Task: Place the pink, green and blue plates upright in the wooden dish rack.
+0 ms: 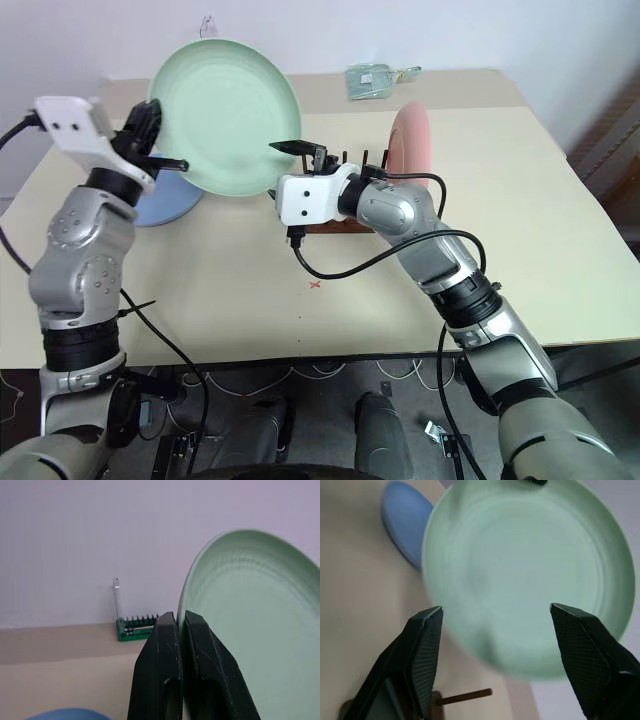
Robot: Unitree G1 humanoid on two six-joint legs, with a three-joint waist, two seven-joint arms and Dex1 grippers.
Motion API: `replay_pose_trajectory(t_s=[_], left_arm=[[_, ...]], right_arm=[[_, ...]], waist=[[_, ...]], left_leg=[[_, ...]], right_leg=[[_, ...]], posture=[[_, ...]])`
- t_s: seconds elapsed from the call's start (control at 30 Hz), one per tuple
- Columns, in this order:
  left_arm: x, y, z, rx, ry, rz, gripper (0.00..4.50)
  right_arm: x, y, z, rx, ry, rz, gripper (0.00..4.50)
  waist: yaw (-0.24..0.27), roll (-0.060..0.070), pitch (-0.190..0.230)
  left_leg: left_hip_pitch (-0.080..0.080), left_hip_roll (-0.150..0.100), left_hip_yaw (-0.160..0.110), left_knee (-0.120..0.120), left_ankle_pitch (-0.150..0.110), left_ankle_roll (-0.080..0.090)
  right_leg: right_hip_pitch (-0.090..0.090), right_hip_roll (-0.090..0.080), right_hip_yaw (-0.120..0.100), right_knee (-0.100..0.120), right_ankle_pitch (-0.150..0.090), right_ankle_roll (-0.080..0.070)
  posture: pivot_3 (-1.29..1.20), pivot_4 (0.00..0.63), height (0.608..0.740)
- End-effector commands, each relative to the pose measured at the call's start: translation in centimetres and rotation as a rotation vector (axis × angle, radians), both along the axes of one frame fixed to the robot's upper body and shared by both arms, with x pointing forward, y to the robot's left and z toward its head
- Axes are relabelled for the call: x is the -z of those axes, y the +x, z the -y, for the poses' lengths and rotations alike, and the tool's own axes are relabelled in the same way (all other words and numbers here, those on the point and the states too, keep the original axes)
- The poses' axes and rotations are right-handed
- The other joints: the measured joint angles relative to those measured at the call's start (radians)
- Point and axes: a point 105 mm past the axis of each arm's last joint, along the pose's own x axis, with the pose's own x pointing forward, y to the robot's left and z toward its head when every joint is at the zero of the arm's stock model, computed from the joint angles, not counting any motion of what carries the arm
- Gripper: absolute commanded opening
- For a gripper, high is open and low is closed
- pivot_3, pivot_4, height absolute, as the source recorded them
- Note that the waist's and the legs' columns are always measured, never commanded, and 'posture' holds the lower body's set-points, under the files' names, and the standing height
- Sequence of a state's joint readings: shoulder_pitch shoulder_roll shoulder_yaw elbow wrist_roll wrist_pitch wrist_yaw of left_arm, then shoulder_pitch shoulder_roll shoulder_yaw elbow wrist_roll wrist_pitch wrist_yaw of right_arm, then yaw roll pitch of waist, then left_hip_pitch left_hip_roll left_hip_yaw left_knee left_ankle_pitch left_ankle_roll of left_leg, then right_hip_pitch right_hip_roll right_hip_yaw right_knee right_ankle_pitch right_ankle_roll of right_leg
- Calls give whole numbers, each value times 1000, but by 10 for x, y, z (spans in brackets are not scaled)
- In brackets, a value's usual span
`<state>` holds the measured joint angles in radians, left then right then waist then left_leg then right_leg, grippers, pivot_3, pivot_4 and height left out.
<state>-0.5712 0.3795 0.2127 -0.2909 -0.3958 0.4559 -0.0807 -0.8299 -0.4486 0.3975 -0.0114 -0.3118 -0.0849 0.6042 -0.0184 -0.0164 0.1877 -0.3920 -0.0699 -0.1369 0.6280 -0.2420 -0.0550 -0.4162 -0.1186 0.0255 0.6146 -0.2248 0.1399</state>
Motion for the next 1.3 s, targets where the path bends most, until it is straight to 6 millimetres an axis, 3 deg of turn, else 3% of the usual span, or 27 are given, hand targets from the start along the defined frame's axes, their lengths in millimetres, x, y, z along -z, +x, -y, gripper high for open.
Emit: replay_pose_trajectory(t_s=[0.03,0.33,0.43,0.6,0.7,0.73,0.8,0.97,1.03,1.2,1.3], left_arm=[[-27,-13,17,40,-9,96,30],[-39,-15,30,97,-43,103,30],[-38,-16,30,101,-42,100,0],[-35,-16,29,109,-47,87,0],[-38,-17,24,141,-134,101,0],[-43,-19,22,166,-196,120,312],[-53,-24,17,200,-286,167,1018],[-69,-29,-16,130,-441,253,3463],[-69,-29,-32,92,-479,262,3463],[-36,-21,-72,-94,-241,154,3463],[-2,-17,-67,-50,-92,54,3463]], right_arm=[[-10,-3,-7,-20,-23,97,3476],[3,-4,-10,-27,-74,108,3476],[5,0,-8,-9,-89,113,2636],[5,5,-3,19,-99,126,42],[2,4,-3,17,-86,143,42],[1,4,-3,17,-80,148,9],[0,4,-3,21,-71,151,0],[-5,6,3,37,-10,122,0],[-9,6,7,42,29,108,0],[-44,-15,18,-80,330,-45,0],[-59,-26,26,-173,551,-266,0]], waist=[[1,0,0],[-2,0,0],[0,0,0],[0,0,0],[0,0,0],[0,0,0],[1,-1,1],[-1,-1,1],[0,-1,1],[-3,-1,1],[-1,-1,1]], left_leg=[[0,0,0,0,0,0],[0,0,0,0,0,0],[0,0,0,0,0,0],[0,0,0,0,0,0],[0,0,0,0,0,0],[0,0,0,0,0,0],[0,0,0,1,0,0],[0,0,0,1,0,-1],[1,0,-1,1,0,-1],[1,0,0,0,0,-1],[1,0,-1,0,0,0]], right_leg=[[0,0,0,0,0,0],[0,0,0,0,0,0],[0,0,0,0,0,0],[1,0,0,0,0,0],[1,0,0,0,0,0],[1,0,0,0,0,0],[1,0,0,0,0,0],[1,0,0,0,0,0],[1,0,0,0,0,0],[1,1,0,0,0,0],[1,1,0,0,0,0]], posture=[[0,150,740],[0,150,740],[0,150,740],[0,150,740],[0,150,740],[0,150,740],[0,150,740],[0,150,740],[0,150,740],[0,150,740],[0,150,740]])
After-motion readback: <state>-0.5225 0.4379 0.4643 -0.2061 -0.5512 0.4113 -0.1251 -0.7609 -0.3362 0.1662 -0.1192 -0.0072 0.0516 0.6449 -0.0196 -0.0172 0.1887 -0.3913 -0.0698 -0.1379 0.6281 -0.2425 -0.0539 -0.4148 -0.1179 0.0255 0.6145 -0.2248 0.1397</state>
